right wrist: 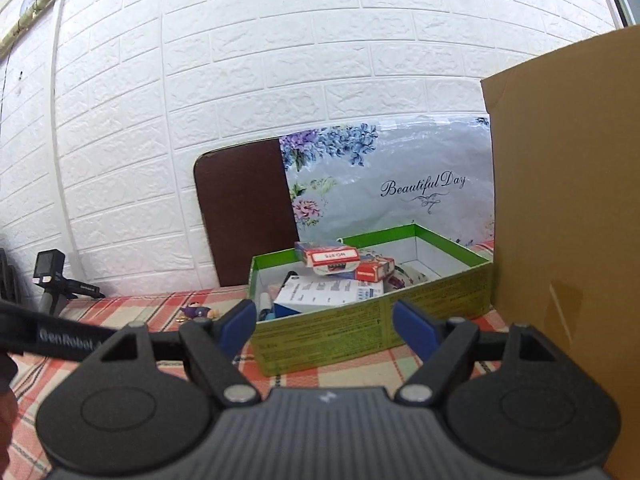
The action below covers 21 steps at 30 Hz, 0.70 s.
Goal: Organize objects
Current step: 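Lower the card box into the green box and open the right gripper, then withdraw the right gripper and move it to the purple figure keychain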
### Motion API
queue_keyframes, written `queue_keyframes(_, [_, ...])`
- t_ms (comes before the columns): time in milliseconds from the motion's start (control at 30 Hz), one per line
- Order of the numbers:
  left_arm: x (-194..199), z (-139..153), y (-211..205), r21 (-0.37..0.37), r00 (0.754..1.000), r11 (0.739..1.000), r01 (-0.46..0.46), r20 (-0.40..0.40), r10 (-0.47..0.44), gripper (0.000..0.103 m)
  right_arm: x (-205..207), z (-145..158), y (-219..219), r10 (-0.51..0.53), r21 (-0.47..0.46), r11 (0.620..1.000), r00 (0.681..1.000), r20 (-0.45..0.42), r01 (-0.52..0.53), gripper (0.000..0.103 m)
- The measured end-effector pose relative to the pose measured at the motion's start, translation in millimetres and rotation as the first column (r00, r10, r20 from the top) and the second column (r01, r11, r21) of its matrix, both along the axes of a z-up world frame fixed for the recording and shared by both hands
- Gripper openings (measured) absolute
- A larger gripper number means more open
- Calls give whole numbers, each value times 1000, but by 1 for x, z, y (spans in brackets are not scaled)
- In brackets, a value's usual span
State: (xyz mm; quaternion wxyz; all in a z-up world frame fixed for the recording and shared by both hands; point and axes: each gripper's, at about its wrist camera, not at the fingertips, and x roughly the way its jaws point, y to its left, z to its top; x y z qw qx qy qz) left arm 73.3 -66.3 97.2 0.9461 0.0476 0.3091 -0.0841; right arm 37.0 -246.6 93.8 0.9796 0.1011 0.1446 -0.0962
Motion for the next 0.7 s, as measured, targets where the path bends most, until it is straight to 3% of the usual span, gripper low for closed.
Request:
queue_keyframes(100, [-7,-2,4,13,1000,1000,-12,3,12,82,-5,4,5,30,16,999,999,-12,-30,74])
queue_keyframes(700, [-20,-2,15,29,999,999,-46,16,46,84,-16,13,23,54,4,999,999,2,-54,74])
